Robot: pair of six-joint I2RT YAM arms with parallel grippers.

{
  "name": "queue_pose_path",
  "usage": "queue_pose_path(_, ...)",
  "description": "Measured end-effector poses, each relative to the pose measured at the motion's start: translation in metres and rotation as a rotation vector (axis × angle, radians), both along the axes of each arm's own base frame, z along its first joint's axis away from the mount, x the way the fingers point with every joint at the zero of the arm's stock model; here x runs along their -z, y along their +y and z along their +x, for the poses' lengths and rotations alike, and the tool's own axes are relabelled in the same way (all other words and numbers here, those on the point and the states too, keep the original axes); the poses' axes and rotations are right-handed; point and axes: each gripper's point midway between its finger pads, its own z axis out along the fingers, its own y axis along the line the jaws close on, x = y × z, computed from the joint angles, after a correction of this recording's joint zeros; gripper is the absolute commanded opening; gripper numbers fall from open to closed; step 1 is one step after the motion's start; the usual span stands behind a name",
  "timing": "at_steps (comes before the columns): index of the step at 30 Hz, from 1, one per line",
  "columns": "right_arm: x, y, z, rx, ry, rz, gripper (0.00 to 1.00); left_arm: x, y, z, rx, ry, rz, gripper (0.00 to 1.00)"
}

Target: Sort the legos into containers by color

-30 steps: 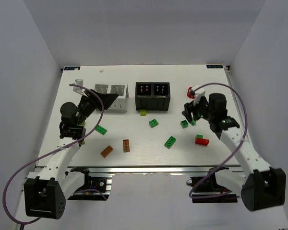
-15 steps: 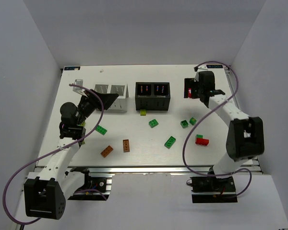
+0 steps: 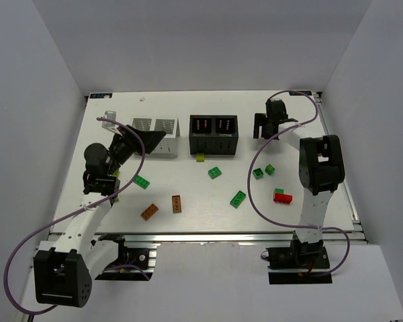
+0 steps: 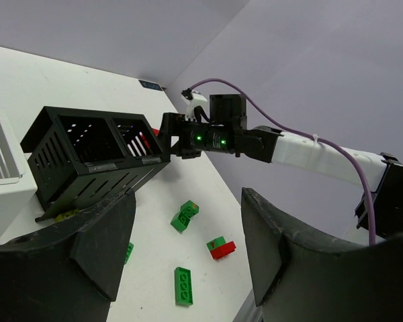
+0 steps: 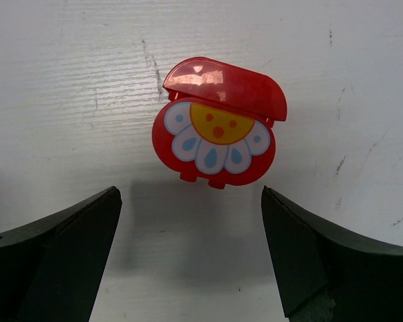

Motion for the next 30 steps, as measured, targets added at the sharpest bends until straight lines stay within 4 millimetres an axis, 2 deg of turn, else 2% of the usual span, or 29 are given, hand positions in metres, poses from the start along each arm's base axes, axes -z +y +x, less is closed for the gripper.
queue_pose_path(12,0.016,-0.012,0.011,0.045,-0.001,-0.032,0.89,0.006,0.000,0.003,0.000,0.020,0.002,0.74)
queue_pose_path(22,0.016,-0.016,0.025,0.053,-0.015,-0.017,0.89,0.006,0.000,0.003,0.000,0.021,0.004,0.74)
queue_pose_path(25,0.016,-0.019,0.026,0.058,-0.016,-0.015,0.86,0.006,0.000,0.003,0.001,0.021,0.004,0.74)
queue_pose_path(30,0.017,-0.021,0.026,0.058,-0.014,0.001,0.73,0.006,-0.002,0.002,0.007,0.022,0.005,0.74)
